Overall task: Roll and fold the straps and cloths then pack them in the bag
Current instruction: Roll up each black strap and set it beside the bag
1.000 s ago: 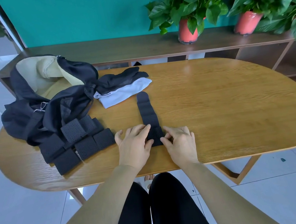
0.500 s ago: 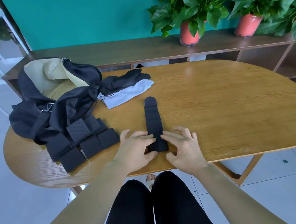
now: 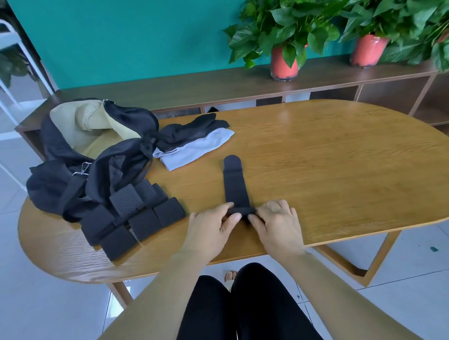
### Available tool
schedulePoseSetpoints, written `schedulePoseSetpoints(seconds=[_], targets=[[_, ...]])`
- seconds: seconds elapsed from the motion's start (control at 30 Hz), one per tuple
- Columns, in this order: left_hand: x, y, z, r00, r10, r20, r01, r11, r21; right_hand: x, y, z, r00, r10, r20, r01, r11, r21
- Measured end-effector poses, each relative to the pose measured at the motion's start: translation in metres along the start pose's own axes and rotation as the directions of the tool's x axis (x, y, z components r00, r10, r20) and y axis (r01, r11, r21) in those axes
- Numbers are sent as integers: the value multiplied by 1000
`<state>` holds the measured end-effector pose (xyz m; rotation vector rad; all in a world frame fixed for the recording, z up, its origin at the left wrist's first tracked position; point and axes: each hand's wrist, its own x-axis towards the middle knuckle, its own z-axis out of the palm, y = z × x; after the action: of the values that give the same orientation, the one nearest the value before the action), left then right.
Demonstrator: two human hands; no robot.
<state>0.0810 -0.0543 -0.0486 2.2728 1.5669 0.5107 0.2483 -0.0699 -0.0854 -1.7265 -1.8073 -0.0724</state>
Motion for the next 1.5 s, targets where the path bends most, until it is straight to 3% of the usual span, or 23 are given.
schedulePoseSetpoints(seconds=[0.07, 0.2, 0.57, 0.83, 1.03, 1.2, 1.3, 1.43, 1.5], targets=[[6, -1, 1, 998, -37, -50, 34, 997, -70, 5, -2, 3, 998, 68, 13, -68, 997, -21], [16, 2, 6, 986, -80, -149, 74, 996, -44, 15, -6, 7, 990, 136, 26, -135, 990, -39], [19, 6, 16, 964, -156, -217, 155, 988, -21, 18, -9, 15, 998, 49, -37, -56, 978, -199], [20, 11, 9, 988, -131, -79, 145, 965, 218, 18, -11, 13, 1000, 14, -4, -14, 975, -222], [22, 12, 8, 987, -162, 16, 152, 952, 266, 17, -12, 10, 1000, -21, -13, 18, 971, -240], [24, 2, -2, 994, -46, 98, 14, 954, 301, 15, -8, 4, 1000, -6, 5, 7, 988, -156], [21, -3, -8, 992, 33, 123, -70, 949, 308, 12, -3, -3, 990, -96, 102, 101, 994, -41], [9, -8, -11, 985, 93, 146, -120, 975, 186, 7, 2, -15, 959, -223, 173, 208, 973, 103], [2, -8, -12, 987, 86, 133, -99, 991, 91, 3, 4, -17, 964, -201, 175, 174, 972, 157]])
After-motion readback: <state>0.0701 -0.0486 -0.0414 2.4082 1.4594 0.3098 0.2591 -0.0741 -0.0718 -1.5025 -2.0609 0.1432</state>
